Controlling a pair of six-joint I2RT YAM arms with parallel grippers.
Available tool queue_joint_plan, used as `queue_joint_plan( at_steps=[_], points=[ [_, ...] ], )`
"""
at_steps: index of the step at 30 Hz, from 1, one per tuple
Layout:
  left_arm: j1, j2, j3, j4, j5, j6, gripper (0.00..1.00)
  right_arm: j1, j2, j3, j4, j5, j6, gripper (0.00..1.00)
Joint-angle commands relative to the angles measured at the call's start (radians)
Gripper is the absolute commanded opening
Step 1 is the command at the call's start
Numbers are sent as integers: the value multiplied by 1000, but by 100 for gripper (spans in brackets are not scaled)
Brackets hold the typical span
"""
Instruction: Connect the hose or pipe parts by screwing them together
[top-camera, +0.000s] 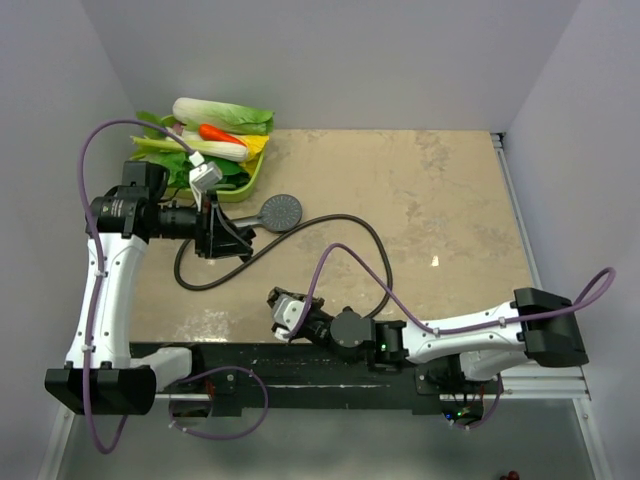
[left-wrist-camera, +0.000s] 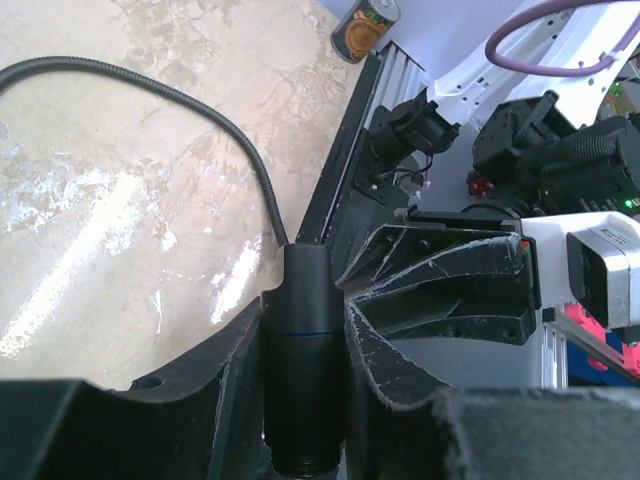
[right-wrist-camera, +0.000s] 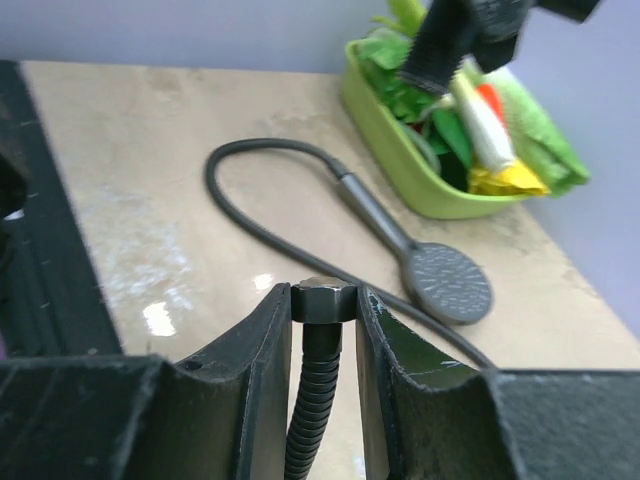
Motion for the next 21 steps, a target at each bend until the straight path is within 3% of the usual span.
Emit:
queue_joint_plan(
  at_steps=[1, 9, 21],
  points=[
    [3, -37, -21, 4, 67, -31, 0, 35, 50, 9, 261, 249, -210, 0],
    [3, -43, -40, 4, 103, -11, 0, 49, 230, 90, 583, 295, -391, 0],
    [1, -46, -53, 2, 128, -22, 0, 52, 344, 143, 887, 289, -431, 0]
  ],
)
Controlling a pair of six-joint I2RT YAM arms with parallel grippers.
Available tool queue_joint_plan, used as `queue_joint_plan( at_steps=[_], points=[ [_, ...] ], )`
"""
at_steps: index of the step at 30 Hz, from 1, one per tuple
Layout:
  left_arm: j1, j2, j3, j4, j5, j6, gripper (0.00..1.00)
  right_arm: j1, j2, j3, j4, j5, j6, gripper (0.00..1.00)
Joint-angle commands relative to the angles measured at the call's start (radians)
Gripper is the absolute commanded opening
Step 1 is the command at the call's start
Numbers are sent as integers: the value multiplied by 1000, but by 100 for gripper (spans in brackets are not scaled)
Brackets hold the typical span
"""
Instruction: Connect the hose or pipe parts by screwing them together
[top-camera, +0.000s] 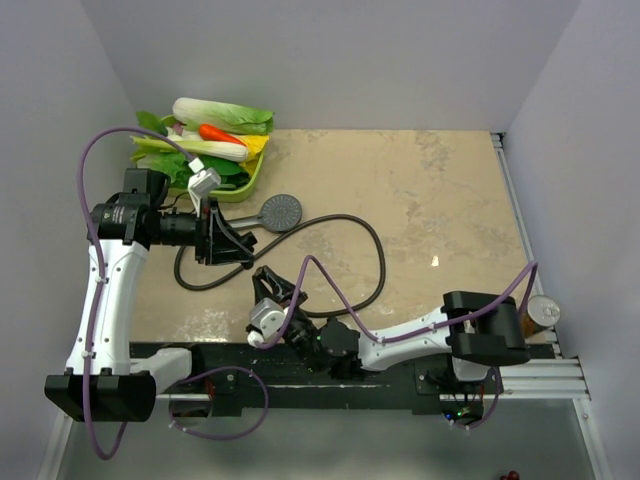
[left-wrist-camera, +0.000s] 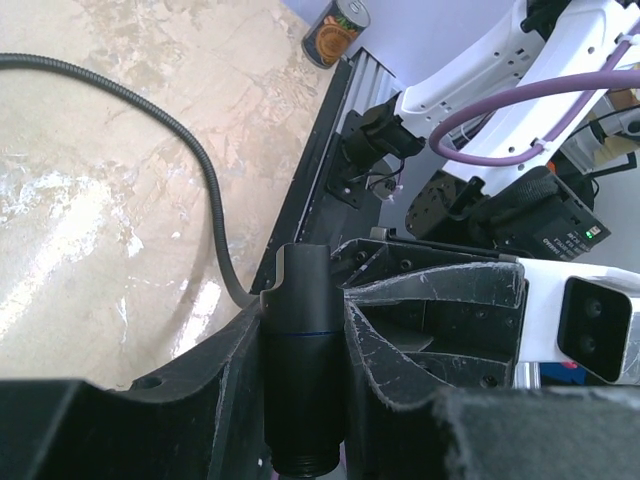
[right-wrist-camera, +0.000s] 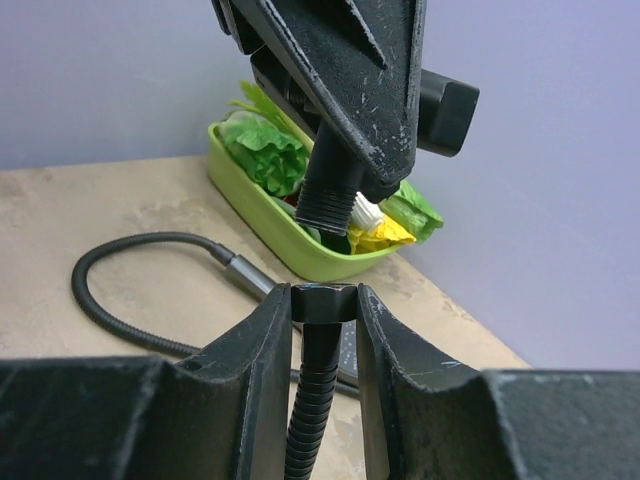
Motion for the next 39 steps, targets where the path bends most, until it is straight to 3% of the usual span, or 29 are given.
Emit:
queue_joint_plan(
  at_steps=[1, 11, 15, 21, 22, 24, 26, 29, 34, 39],
  points=[
    [3, -4, -2, 5, 78, -6, 0, 9, 20, 45, 254, 8, -16, 0],
    [3, 14, 21, 5, 96, -20, 0, 24, 33, 32, 350, -12, -8, 0],
    [3, 13, 21, 5, 62, 3, 0, 27, -79, -37, 259, -64, 140, 0],
    [1, 13, 0, 3, 35, 37, 0, -14, -324, -135, -97, -332, 543, 0],
    [1, 16, -2, 5, 36, 35, 0, -17, -340, -112, -266, -334, 579, 0],
    [3, 14, -2, 5, 29, 38, 0, -51, -372, -92, -433, -375, 680, 0],
    [-20, 11, 2, 5, 13, 40, 0, -145, -380, -93, -631, -467, 774, 0],
    [-20, 4, 9, 5, 1, 35, 0, -244, -403, -152, -786, -541, 938, 0],
    [-20, 2, 8, 6, 30, 15, 0, -247, -493, -281, -626, -582, 871, 0],
    [-20, 20, 14, 6, 68, 7, 0, -192, -397, -213, -520, -470, 633, 0]
  ],
)
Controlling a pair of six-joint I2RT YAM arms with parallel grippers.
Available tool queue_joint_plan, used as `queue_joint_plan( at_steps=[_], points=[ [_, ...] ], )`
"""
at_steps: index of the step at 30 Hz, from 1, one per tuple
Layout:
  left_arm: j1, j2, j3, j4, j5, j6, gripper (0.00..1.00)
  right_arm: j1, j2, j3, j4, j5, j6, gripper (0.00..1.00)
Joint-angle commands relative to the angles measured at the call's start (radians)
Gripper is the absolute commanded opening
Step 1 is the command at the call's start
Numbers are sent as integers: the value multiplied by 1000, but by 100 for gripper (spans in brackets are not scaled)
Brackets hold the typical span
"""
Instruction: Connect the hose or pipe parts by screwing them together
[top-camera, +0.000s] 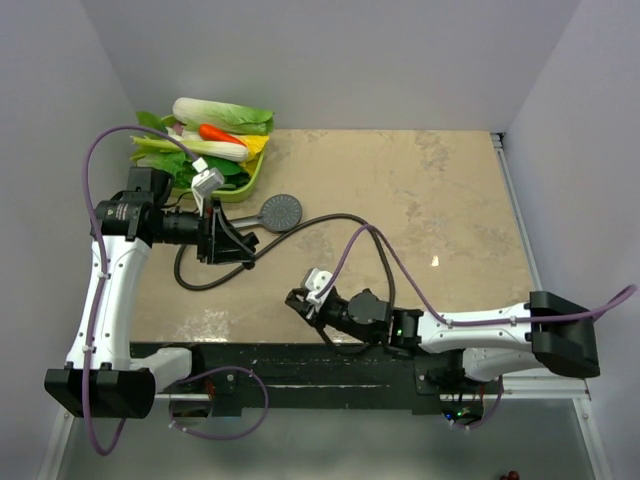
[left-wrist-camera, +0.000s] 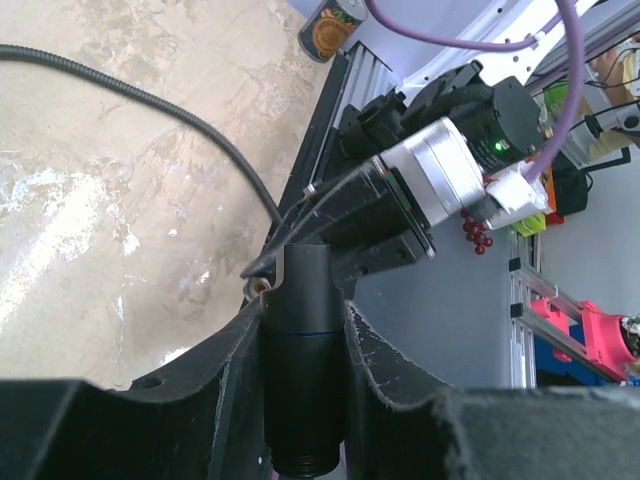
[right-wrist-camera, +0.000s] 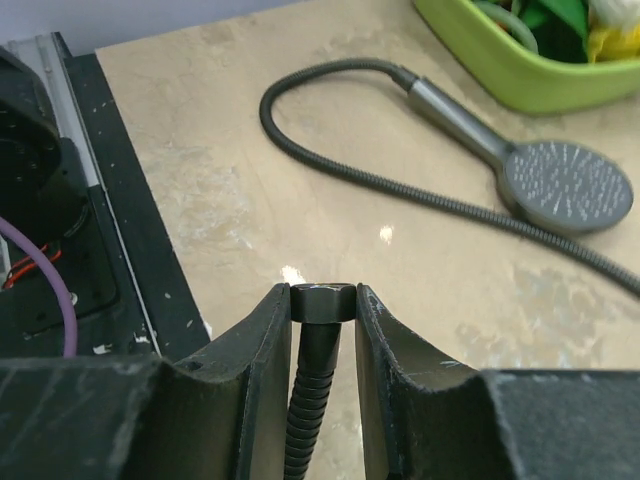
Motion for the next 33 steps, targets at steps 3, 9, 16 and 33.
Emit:
queue_joint_plan(
  at_steps=[3, 9, 16, 33],
  points=[
    [-6, -11, -18, 10, 79, 20, 0, 84, 119, 148, 222, 195, -292, 0],
    [-6, -33, -55, 38, 90, 40, 0, 124, 245, 240, 507, 350, -487, 0],
    [-6, -36, -58, 43, 92, 44, 0, 147, 297, 281, 607, 370, -542, 0],
    [-5, -31, -31, 38, 104, 31, 0, 164, 340, 303, 664, 329, -518, 0]
  ],
)
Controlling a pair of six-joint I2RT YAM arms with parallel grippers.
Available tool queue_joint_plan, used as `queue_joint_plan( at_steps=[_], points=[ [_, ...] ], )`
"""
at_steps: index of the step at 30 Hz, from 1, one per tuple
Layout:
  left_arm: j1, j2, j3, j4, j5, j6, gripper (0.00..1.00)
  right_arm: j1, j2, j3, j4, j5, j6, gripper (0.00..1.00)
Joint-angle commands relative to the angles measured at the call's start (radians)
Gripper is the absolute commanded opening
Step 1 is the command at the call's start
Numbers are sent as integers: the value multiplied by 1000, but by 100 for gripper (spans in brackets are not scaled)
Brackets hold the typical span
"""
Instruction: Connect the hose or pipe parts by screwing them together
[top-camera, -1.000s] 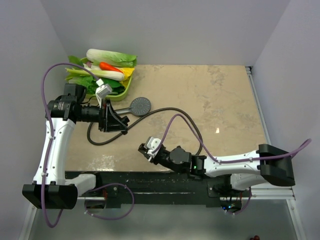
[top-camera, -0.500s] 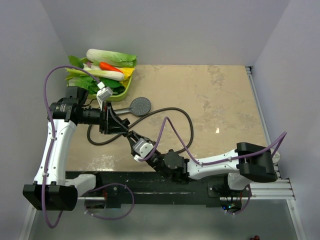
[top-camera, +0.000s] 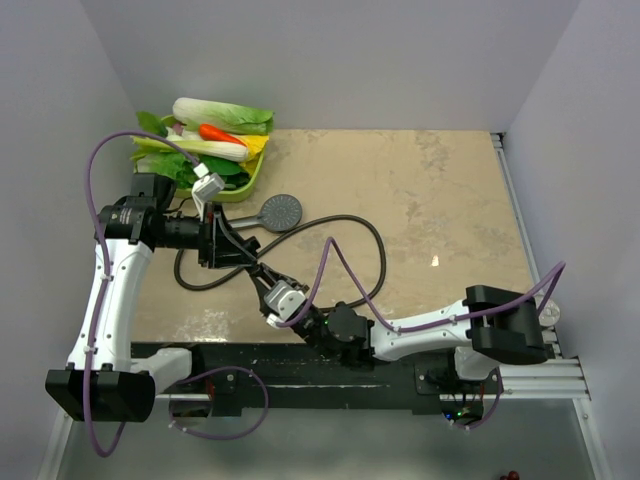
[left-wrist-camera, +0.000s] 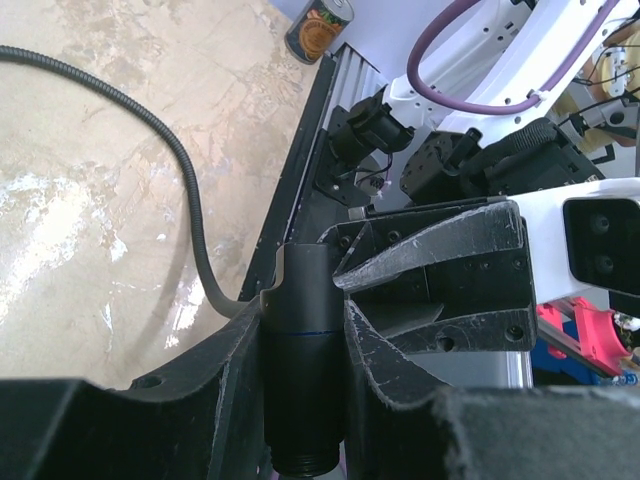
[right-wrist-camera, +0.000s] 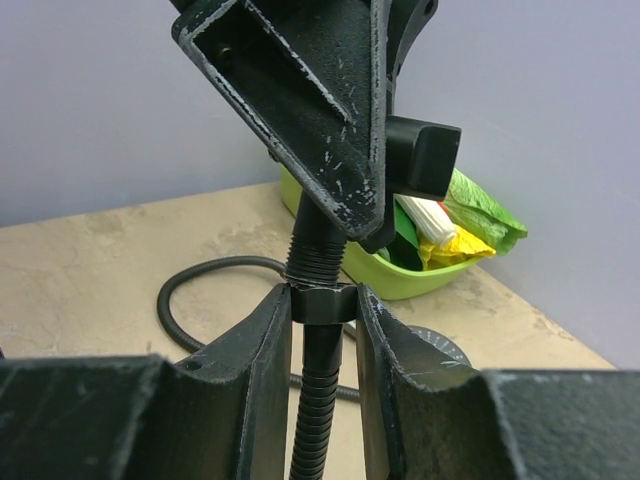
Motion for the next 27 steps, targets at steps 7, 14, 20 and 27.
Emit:
queue_joint_plan(
  at_steps=[7, 14, 20, 27],
  points=[
    [-5, -16, 37, 21, 66, -12, 0, 7, 32, 67, 154, -2, -2, 0],
    [-5, -14, 34, 35, 65, -32, 0, 7, 57, 81, 268, 22, -27, 0],
    [-5, -25, 30, 93, 66, -92, 0, 7, 86, 101, 332, 24, -6, 0],
    [-5, -37, 23, 134, 54, -135, 0, 6, 75, 101, 369, 16, 1, 0]
  ],
)
